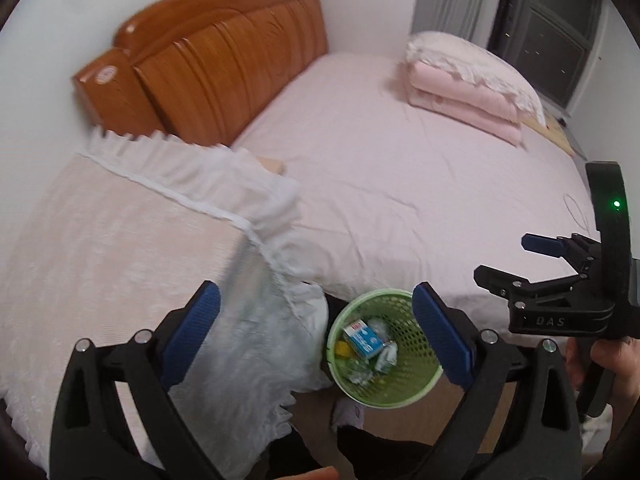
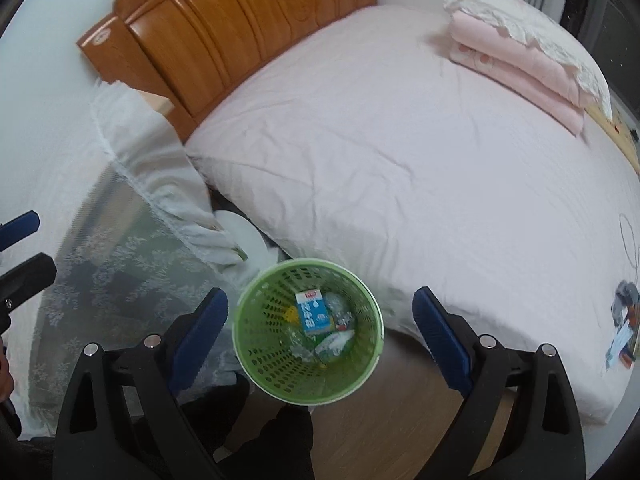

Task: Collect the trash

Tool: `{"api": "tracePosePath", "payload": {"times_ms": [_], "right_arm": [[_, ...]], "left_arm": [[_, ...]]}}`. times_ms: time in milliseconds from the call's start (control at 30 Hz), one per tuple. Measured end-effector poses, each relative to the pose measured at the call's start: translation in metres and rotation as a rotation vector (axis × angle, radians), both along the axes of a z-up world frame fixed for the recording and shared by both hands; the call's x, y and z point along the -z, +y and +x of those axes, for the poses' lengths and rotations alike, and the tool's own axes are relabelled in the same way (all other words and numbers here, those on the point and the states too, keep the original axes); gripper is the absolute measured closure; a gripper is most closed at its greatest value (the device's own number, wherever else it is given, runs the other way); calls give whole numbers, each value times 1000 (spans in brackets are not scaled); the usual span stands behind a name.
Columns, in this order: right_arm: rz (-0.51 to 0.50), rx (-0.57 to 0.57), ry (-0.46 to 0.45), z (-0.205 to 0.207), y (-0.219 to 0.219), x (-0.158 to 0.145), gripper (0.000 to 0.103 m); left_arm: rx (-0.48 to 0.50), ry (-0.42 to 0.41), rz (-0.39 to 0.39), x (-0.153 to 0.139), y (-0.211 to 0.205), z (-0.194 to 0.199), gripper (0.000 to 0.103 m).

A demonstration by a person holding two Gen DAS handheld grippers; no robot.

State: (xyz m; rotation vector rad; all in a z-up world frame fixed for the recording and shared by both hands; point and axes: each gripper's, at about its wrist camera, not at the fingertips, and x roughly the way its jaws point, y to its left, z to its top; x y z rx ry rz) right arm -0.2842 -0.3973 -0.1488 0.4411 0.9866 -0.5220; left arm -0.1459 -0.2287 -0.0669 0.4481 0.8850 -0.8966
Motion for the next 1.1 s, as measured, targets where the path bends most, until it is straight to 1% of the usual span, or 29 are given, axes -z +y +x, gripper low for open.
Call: {"api": "tracePosePath", "payload": {"times_ms": [100,167,200,267,300,433,567,700,800,933,1100], "right_arm": [[-39,-110,-69,38,21,-36,4],[-63,-202,-133,69,42,-64,2],[-67,-222,-142,76,47,-70,2],[-97,-300,-173,102,68,-95,2],[-104,-314,-179,109,74,-100,2],[-110,-433,-213,152,116,-129,2],[-96,-521,-217,185,148,-149,2],[-69,-603,-196,212,183,-153,2],[-69,-634,-174,225,202,-153,2],[-68,-672,-143,240,223,-144,2],[-63,-692,-128,242,237,-132,2]], "left_arm": [[-143,-81,-32,-36,34,27,8],[-240,-112,-57,-57,59,45,8],[-292,-125,-66,-66,72,53,8],[-398,-153,-79,-81,99,67,8],[-449,-165,-81,-88,111,73,8],[-603,-190,-85,-103,156,90,8],[-724,-190,-63,-100,194,101,8],[-805,-142,-51,-88,223,111,8],[-843,-117,-39,-78,240,108,8],[-878,-100,-30,-69,253,113,8],[-896,-87,-28,-66,267,118,8]]}}
